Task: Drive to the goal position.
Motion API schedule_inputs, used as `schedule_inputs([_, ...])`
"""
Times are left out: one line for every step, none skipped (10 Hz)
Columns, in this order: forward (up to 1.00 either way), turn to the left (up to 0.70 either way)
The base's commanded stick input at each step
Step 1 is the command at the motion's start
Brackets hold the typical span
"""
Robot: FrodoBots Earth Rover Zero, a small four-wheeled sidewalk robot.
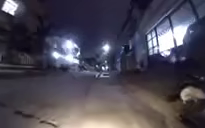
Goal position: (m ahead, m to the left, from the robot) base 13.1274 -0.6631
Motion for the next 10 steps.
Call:
schedule_inputs([0.70, -0.08])
schedule_inputs([0.70, 0.00])
schedule_inputs([0.70, -0.05])
schedule_inputs([0.70, -0.24])
schedule_inputs([0.70, -0.19])
schedule_inputs([0.70, 0.00])
schedule_inputs([0.70, 0.00])
schedule_inputs([0.70, 0.00])
schedule_inputs([0.70, 0.00])
schedule_inputs([0.70, 0.00])
